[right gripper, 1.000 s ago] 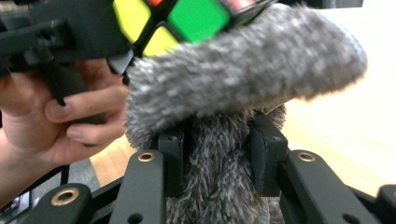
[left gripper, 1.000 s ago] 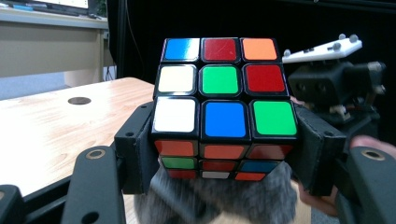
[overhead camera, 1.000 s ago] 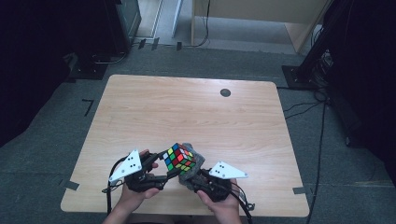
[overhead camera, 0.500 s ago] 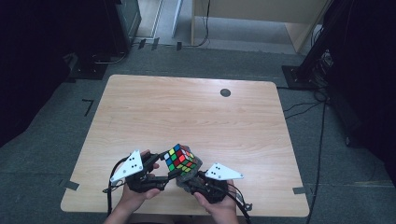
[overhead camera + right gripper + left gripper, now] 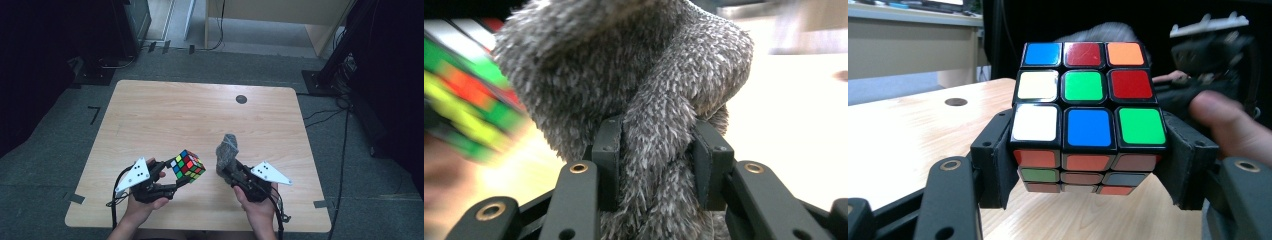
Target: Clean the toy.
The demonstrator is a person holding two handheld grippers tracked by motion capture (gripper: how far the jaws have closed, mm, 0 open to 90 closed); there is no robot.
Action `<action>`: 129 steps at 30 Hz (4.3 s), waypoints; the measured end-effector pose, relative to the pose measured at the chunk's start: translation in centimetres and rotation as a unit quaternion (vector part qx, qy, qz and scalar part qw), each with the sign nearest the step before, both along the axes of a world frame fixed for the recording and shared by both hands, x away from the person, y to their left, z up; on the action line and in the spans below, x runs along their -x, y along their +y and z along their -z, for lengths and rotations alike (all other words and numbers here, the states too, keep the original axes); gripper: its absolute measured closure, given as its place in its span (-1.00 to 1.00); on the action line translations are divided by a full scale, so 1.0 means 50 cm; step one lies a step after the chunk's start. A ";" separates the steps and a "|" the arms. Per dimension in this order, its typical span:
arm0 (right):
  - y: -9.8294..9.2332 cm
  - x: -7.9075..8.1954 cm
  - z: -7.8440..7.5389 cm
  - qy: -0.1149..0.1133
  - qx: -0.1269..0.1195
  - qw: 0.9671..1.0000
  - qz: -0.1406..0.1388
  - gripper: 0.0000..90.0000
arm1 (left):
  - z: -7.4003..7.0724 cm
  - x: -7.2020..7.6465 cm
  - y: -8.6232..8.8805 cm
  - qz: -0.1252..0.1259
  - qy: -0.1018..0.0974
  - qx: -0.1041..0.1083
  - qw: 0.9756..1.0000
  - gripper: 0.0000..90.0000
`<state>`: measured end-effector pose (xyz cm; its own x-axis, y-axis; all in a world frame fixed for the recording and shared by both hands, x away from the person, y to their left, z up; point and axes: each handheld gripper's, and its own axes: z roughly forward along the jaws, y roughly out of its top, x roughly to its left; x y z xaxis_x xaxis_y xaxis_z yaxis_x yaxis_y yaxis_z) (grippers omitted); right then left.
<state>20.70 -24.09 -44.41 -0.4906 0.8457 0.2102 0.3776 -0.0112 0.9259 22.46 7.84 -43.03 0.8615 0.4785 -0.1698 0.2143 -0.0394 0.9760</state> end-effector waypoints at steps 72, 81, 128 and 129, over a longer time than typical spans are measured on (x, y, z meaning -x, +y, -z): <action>0.131 0.042 0.036 -0.254 0.169 0.944 -0.122 -0.24 | 0.003 -0.016 -0.048 0.031 0.089 0.006 0.995 -0.30; 0.091 0.015 0.037 -0.183 0.140 0.967 -0.105 -0.23 | -0.006 -0.030 -0.014 0.018 0.084 0.013 0.996 -0.66; 0.059 -0.006 -0.018 0.072 -0.048 0.978 -0.188 -0.59 | 0.048 0.029 -0.077 -0.049 -0.157 -0.225 0.960 -0.25; 0.048 -0.008 -0.022 0.062 -0.052 0.980 -0.183 -0.59 | 0.046 0.025 -0.072 -0.053 -0.151 -0.222 0.962 -0.25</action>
